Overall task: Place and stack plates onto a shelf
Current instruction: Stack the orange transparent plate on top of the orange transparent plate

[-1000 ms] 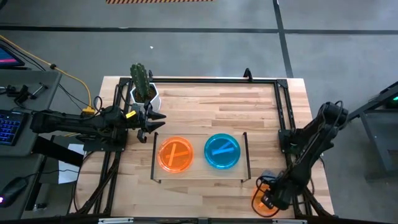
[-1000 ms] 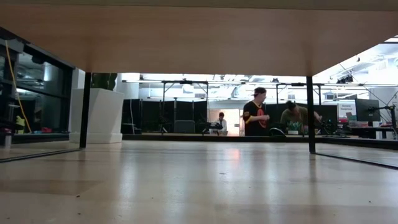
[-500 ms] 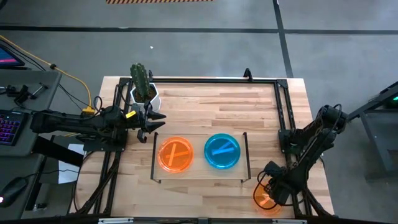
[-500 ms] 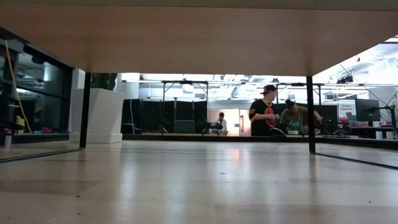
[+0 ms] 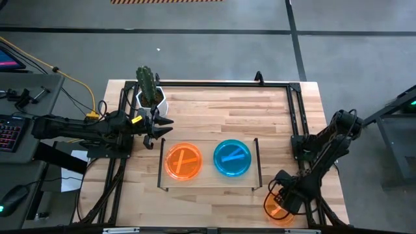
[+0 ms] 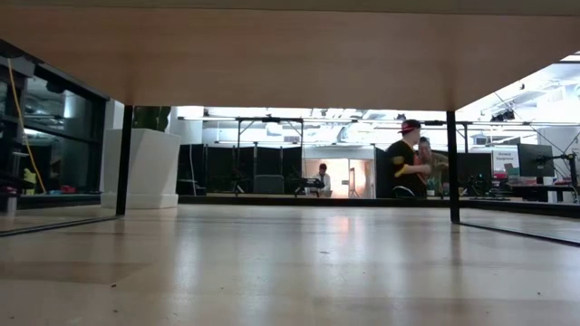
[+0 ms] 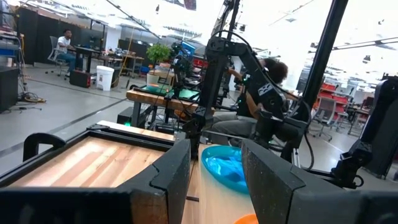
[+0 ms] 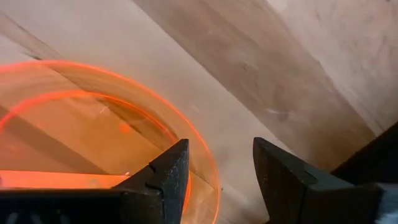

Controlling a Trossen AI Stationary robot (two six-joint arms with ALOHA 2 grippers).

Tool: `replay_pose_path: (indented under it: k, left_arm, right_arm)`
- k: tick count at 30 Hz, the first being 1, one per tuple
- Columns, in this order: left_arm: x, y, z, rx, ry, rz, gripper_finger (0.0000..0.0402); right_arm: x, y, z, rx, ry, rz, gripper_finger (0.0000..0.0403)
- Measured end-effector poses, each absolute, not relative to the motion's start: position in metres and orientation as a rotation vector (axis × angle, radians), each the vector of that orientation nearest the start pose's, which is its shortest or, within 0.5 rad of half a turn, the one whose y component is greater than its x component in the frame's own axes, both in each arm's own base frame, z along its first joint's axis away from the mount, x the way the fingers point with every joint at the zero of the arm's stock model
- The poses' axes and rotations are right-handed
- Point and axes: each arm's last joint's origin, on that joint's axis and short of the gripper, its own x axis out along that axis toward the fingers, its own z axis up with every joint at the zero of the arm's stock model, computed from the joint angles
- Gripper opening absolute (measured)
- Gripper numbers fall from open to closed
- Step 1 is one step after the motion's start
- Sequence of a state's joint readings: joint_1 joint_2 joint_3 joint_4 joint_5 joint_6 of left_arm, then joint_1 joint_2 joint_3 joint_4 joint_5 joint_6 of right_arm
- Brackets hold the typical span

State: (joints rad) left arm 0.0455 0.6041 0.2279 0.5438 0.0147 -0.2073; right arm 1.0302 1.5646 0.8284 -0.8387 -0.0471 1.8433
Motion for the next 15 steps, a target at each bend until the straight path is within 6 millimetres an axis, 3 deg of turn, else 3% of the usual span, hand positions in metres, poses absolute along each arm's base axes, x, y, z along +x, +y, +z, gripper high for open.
replay_pose_path:
  k: [15]
  left_arm:
    - [0.148, 0.006, 0.235, -0.201, -0.17, 0.013, 0.0136]
  right_arm:
    - [0.116, 0.199, 0.136, 0.676, 1.552, -0.662, 0.0161]
